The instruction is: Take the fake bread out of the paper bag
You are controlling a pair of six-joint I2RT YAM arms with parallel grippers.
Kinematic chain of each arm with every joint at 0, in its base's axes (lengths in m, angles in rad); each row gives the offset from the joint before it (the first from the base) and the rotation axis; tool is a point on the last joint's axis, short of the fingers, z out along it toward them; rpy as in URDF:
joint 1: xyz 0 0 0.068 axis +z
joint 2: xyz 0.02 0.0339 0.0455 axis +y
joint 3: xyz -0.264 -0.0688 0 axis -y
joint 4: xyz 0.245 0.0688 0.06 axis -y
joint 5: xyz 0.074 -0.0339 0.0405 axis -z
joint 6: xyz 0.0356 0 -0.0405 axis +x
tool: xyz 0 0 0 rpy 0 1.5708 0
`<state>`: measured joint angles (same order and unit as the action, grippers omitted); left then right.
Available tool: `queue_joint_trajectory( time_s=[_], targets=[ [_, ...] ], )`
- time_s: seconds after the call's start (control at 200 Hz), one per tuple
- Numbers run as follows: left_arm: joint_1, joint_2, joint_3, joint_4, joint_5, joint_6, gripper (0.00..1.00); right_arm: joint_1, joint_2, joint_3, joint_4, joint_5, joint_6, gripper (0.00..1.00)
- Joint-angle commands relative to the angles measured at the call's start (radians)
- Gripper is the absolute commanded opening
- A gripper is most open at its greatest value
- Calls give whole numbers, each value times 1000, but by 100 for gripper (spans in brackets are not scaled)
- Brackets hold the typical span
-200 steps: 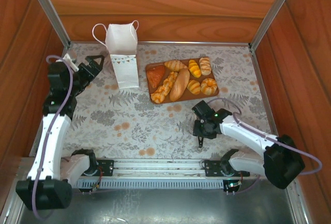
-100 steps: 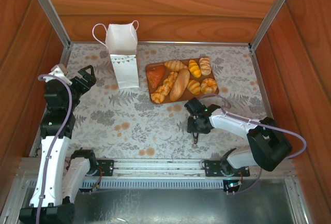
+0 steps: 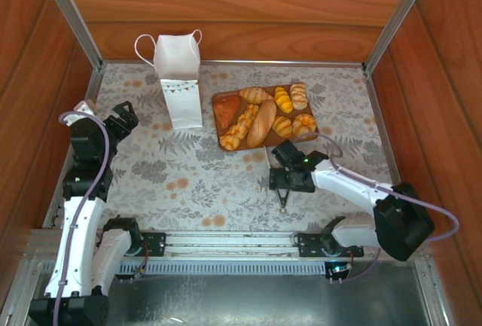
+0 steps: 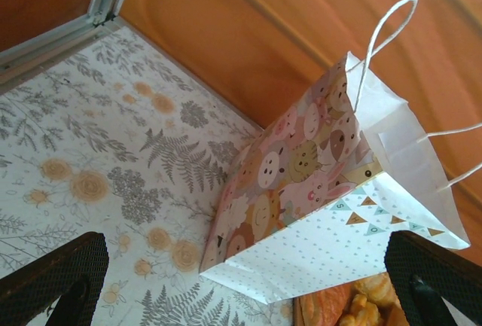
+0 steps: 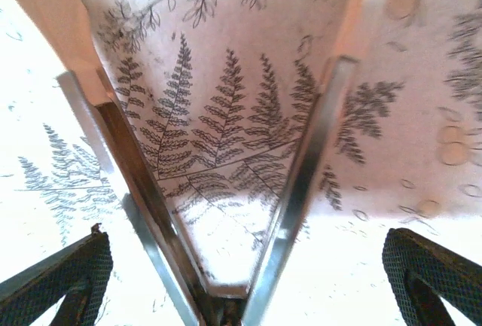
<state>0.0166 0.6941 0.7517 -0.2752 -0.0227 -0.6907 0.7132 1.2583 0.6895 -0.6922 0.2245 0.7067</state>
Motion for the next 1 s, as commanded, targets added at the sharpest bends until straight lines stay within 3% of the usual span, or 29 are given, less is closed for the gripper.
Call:
queue_joint_trajectory(
  time_s=[0.0, 0.32, 0.515, 0.65, 0.995],
  targets=[
    [-7, -21, -26, 10, -47, 18, 100, 5, -90, 67, -120, 79, 28, 100],
    [-8, 16, -176, 180, -32, 81, 100, -29, -330, 182, -181, 344, -4, 100],
    [-62, 65, -242, 261, -183, 201, 100, -129, -372, 197, -123, 480, -51, 100],
    [-136, 136, -293, 378, -308, 341, 100, -228, -358, 169, -2, 467, -126, 100],
    [-173, 335, -366, 651, -306, 575, 100, -313, -326, -20, 433, 546, -388, 100]
  ],
)
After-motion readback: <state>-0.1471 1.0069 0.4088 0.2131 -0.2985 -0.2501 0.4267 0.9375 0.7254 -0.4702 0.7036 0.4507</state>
